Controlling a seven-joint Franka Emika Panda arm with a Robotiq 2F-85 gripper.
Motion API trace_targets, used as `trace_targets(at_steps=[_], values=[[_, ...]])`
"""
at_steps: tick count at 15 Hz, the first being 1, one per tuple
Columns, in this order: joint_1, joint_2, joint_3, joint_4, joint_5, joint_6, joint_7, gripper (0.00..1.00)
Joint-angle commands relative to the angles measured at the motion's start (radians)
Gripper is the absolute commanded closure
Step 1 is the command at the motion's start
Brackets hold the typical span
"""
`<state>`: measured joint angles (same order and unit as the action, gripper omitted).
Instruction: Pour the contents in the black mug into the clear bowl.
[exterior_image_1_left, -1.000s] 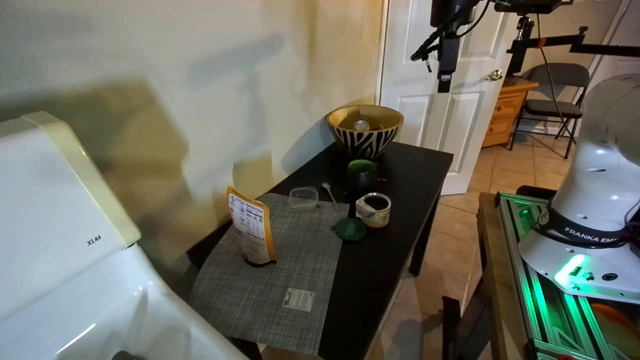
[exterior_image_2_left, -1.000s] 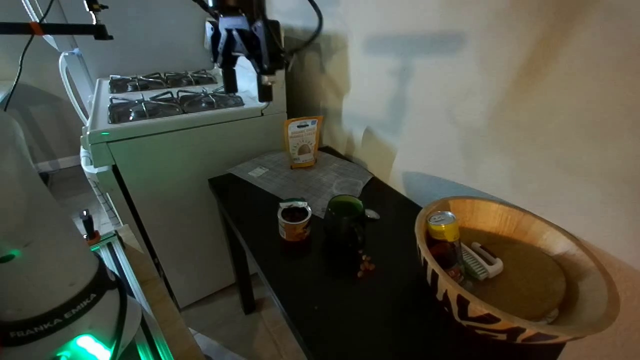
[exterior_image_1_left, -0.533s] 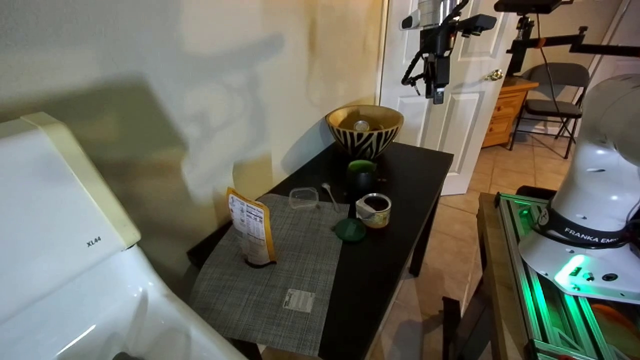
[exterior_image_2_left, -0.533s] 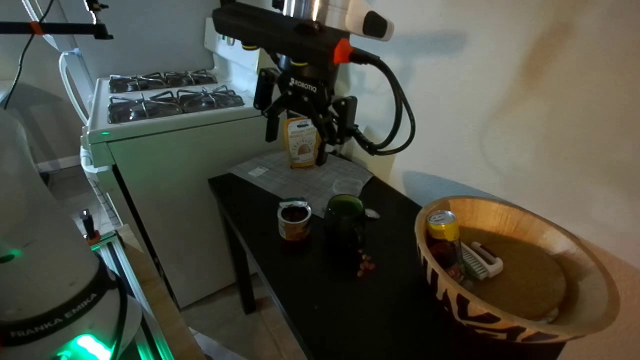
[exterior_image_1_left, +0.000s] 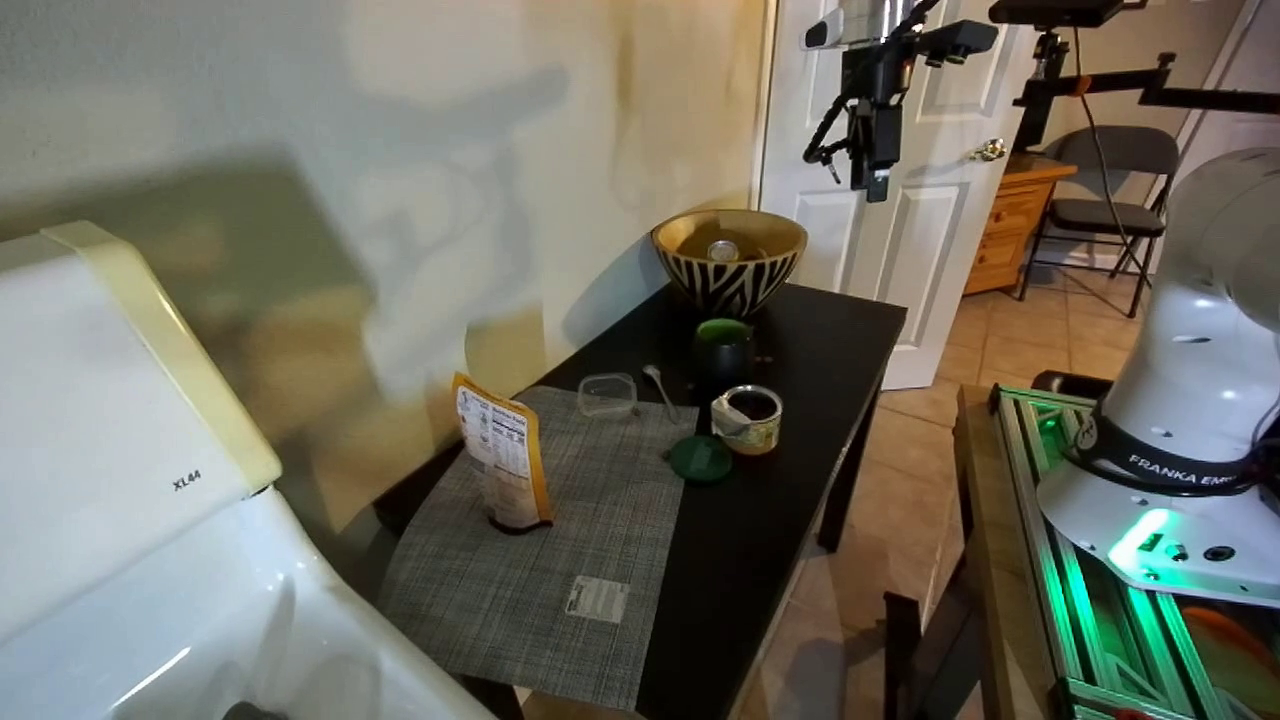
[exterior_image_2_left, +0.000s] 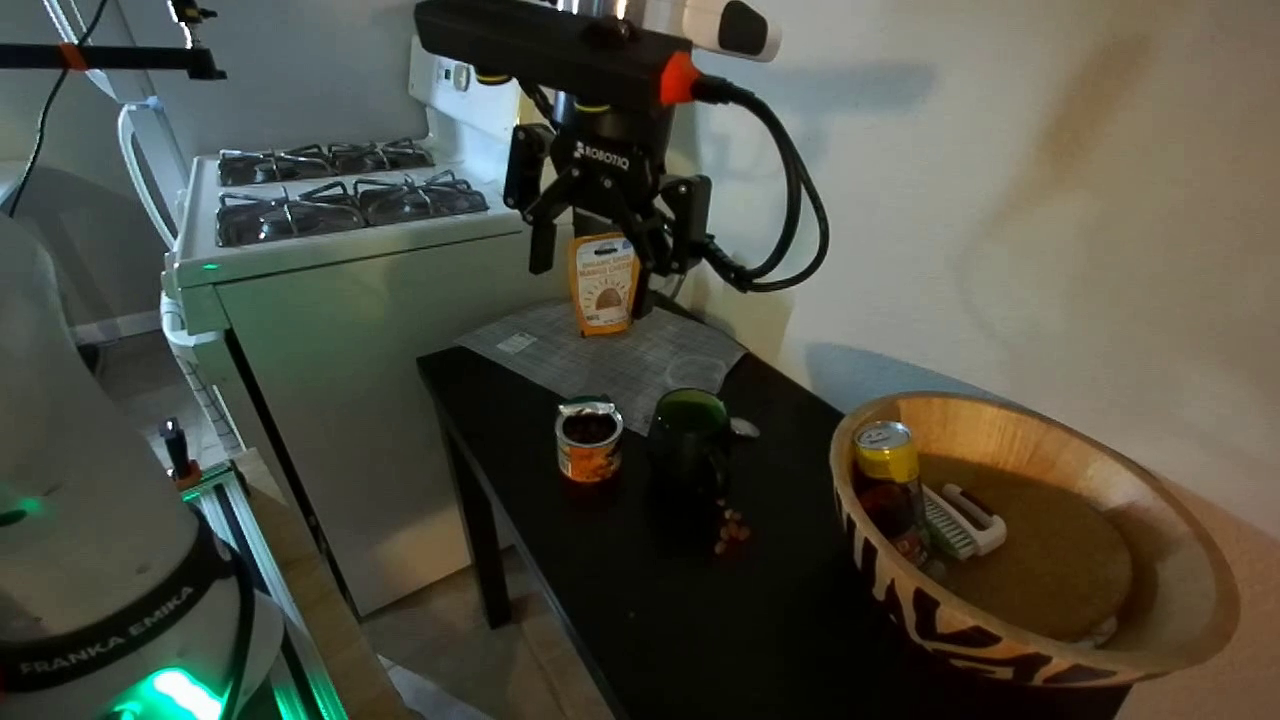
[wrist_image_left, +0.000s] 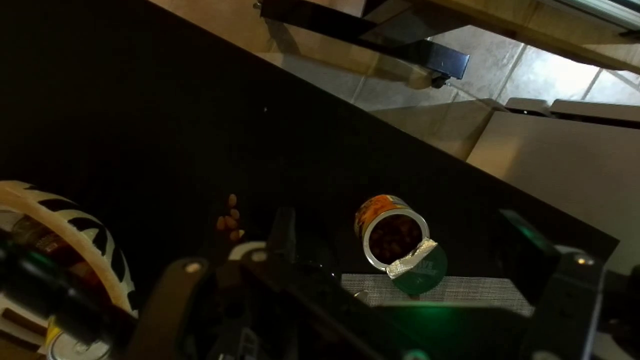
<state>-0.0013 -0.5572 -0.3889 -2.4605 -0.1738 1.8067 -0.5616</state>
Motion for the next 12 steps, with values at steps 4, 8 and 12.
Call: trace_targets(at_steps=[4,8,12], values=[[-0.039,0.008,0.033,0.0,0.018,0.002,-0.017,0.0],[-0.068,0.052,0.061,0.01,0.04,0.053,0.135,0.0],[-0.1,0.162,0.076,0.038,0.11,0.214,0.285,0.0]])
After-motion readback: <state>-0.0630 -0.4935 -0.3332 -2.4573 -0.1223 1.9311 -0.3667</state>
